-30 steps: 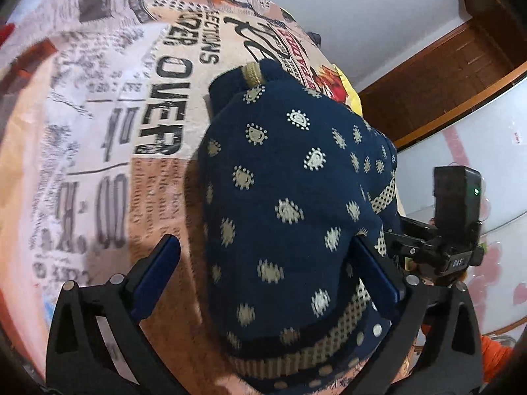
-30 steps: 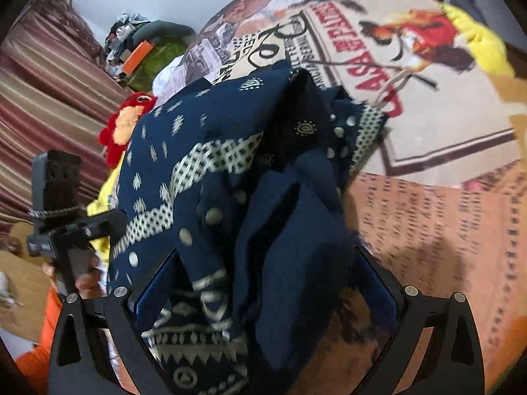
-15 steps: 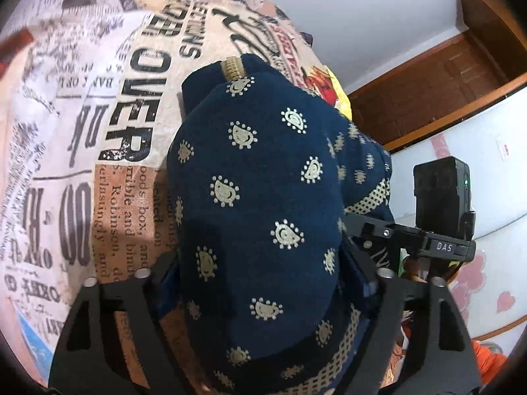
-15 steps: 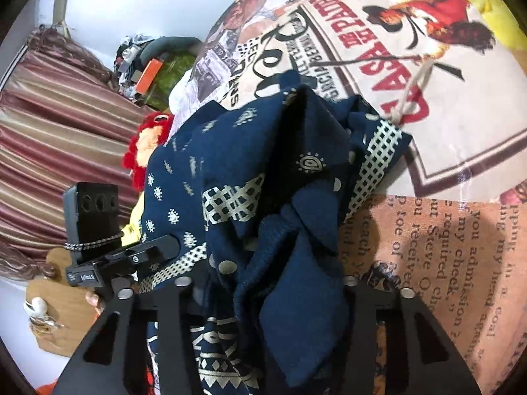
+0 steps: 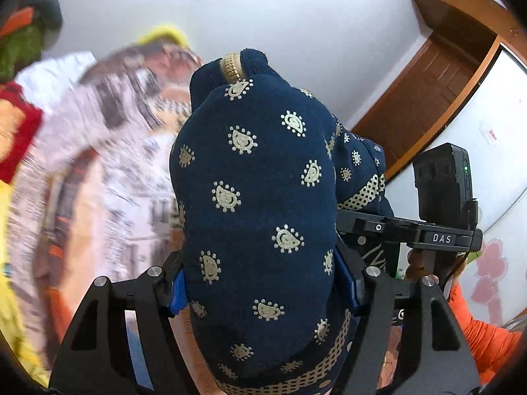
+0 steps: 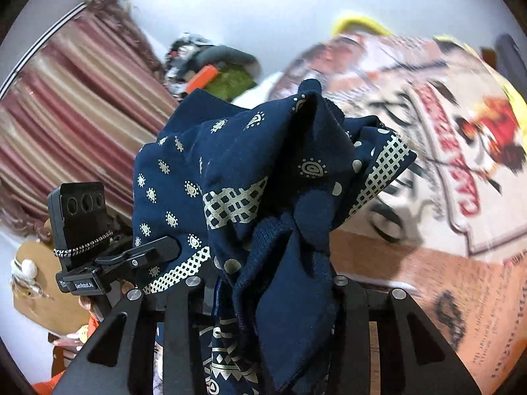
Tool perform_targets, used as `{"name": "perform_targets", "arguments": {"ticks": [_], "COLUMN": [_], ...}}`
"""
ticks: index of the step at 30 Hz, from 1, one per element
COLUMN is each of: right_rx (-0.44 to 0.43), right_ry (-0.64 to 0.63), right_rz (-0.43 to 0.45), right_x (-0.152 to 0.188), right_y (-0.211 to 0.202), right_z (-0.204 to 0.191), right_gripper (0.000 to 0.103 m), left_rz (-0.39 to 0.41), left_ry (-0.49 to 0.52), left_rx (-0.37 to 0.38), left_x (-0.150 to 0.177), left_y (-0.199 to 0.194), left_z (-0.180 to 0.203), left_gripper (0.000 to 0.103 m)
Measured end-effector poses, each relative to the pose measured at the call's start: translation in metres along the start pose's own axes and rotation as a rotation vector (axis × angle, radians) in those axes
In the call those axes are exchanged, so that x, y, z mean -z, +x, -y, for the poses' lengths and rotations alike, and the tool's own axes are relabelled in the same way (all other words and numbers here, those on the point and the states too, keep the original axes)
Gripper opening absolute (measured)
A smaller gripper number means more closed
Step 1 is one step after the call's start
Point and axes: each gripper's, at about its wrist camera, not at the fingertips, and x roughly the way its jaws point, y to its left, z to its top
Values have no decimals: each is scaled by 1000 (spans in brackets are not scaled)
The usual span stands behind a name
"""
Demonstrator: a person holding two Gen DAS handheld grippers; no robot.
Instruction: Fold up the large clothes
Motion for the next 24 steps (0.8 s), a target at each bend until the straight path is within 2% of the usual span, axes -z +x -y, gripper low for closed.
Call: {"name": "perform_targets", "arguments": {"ticks": [2, 5, 11, 17, 22, 24], "right_rx": [-19, -38, -55, -29, 31, 47], "right_ry": [-19, -35, -30, 30, 80, 94], "right_rz": [1, -19, -117, -288, -419, -447], "right_x": [-4, -8, 3, 30, 52, 59], "right_y": [7, 26, 88, 169, 233, 250], "right_z": [-21, -49, -79, -64, -34, -21], "right_gripper": [36, 36, 36, 36, 36, 39], "left_rz": [20, 36, 9, -81, -173, -200], "left_ry": [-6, -26, -117, -273, -392, -424], "left_rx": [-19, -55, -96, -108, -92, -91], "left_x": [-1, -9, -3, 37, 73, 84], "left_y": [-17, -32, -27, -3, 37, 53], "left_z": [-10, -1, -13, -82, -129, -146], "left_gripper": [70, 70, 70, 70, 71, 74]}}
